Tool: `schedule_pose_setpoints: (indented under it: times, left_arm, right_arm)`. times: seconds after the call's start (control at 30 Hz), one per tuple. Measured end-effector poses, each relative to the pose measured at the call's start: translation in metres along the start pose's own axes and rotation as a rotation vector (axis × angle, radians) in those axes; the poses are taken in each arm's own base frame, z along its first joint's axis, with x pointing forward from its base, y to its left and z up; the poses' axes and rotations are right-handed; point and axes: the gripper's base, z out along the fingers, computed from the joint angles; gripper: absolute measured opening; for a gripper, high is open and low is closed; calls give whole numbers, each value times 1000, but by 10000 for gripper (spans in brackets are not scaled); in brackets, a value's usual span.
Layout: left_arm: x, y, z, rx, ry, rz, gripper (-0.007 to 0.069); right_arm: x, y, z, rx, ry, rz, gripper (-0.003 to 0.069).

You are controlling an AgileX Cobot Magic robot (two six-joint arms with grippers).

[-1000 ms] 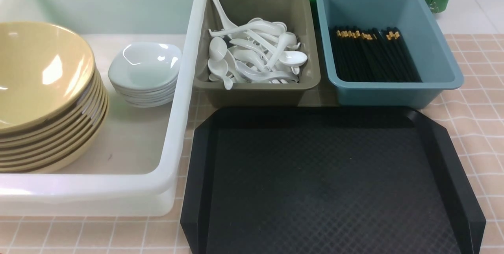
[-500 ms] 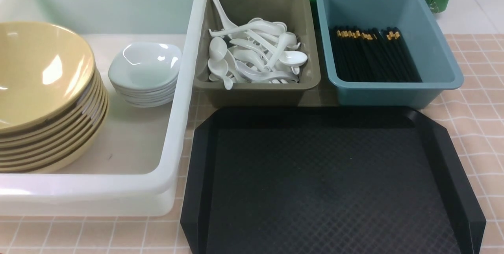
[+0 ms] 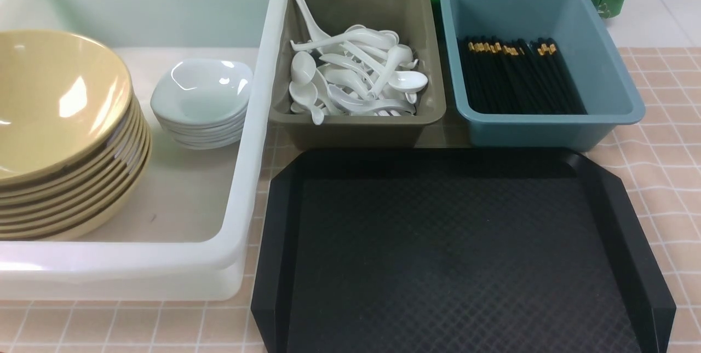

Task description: On brown table put chopsticks spoon bowls plates into blue grey white boxes.

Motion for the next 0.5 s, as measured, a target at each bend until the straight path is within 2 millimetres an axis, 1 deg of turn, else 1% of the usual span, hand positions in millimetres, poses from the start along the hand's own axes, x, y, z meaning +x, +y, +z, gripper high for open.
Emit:
schedule_pose_setpoints:
  times: [0.5]
  left_arm:
    - [0,0,0,0,0,0,6]
  right_arm:
    - [0,0,0,0,1,1,48]
